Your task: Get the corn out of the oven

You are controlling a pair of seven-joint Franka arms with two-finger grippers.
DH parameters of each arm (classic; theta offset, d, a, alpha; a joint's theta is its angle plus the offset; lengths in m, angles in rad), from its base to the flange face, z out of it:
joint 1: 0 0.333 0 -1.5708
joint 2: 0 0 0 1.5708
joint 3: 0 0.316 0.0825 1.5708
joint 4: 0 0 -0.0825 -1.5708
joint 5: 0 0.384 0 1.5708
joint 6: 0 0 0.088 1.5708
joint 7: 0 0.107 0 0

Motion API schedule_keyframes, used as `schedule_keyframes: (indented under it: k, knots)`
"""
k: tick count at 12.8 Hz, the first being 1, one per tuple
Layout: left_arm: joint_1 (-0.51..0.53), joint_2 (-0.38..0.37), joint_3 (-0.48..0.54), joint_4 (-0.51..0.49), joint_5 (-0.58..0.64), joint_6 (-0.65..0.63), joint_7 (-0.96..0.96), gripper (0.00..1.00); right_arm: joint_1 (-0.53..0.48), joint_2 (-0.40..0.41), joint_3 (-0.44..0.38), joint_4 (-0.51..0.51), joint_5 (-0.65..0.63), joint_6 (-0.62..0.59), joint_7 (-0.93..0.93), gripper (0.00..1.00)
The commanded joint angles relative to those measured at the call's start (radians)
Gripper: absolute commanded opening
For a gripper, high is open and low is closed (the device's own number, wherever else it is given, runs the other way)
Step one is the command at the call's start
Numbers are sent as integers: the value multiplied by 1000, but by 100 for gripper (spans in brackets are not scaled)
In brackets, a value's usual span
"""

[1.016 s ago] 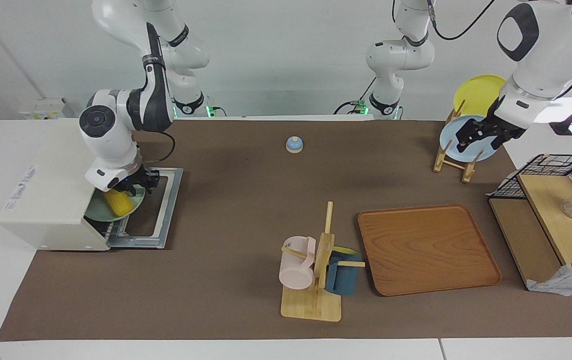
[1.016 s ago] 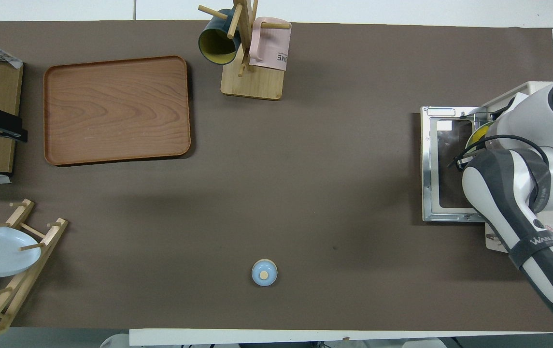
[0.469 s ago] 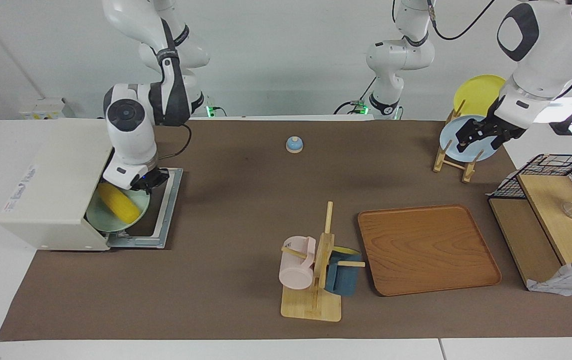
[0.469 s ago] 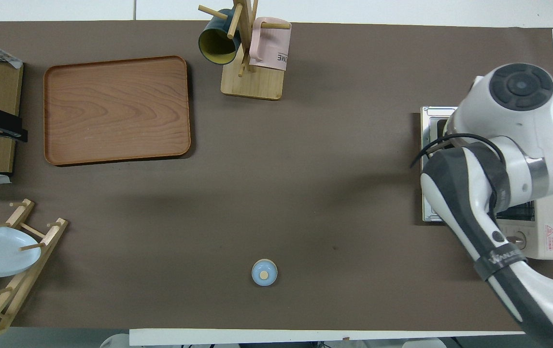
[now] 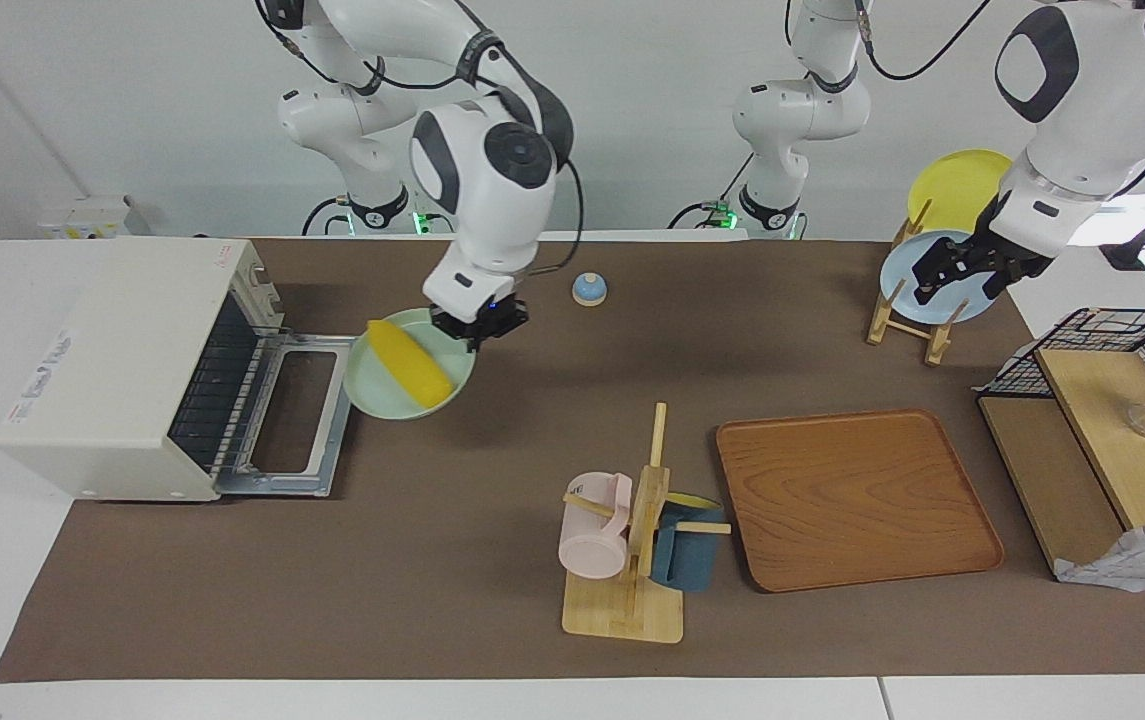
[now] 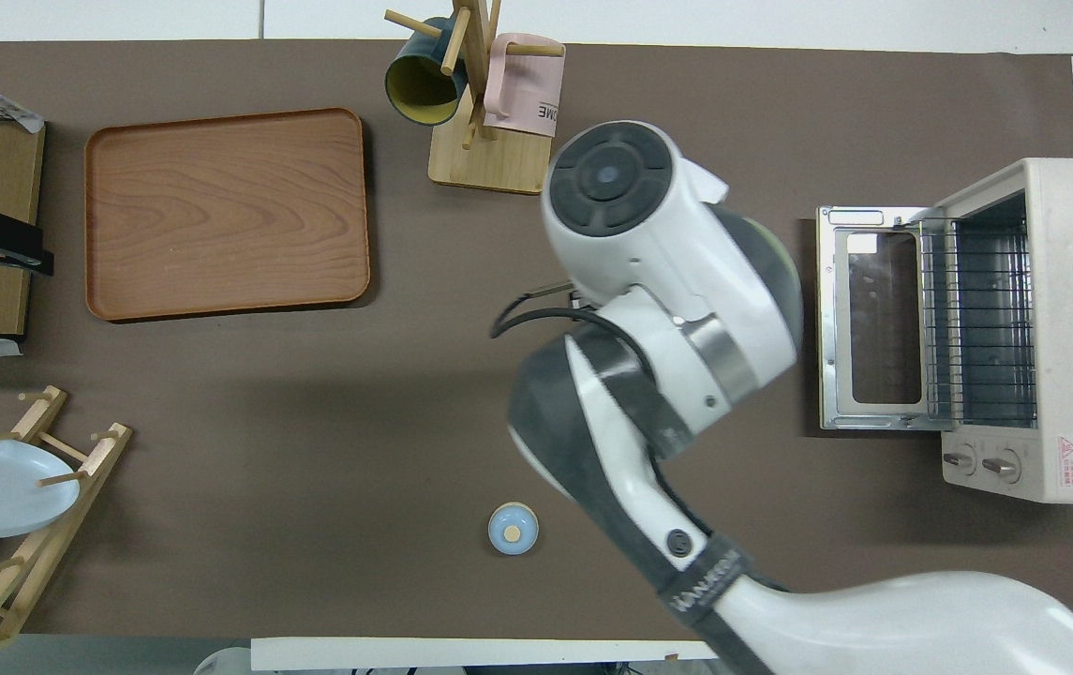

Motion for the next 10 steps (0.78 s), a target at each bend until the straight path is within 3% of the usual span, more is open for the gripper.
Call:
schedule_keyframes:
  k: [1, 3, 6, 7, 8, 9, 10]
  knots:
    - [3, -9, -10, 1, 4, -13, 8, 100, 92, 203, -5, 195, 47, 50, 202, 0]
    - [-6, -9, -18, 0, 4, -15, 8, 100, 144, 262, -5, 203, 58, 148, 299, 0]
    - [6, -10, -11, -2, 4, -34, 6, 100, 146, 285, 3, 183, 64, 256, 359, 3]
    - [6, -13, -9, -5, 4, -56, 5, 100, 144, 283, 12, 150, 73, 314, 388, 10]
    - [8, -20, -9, -9, 5, -61, 2, 100, 143, 282, 15, 134, 109, 356, 408, 28]
    - [6, -20, -9, -12, 8, -49, 2, 100, 133, 282, 15, 143, 127, 364, 414, 39]
    - [3, -27, -9, -35, 10, -41, -16, 100, 126, 280, 15, 149, 121, 364, 414, 45]
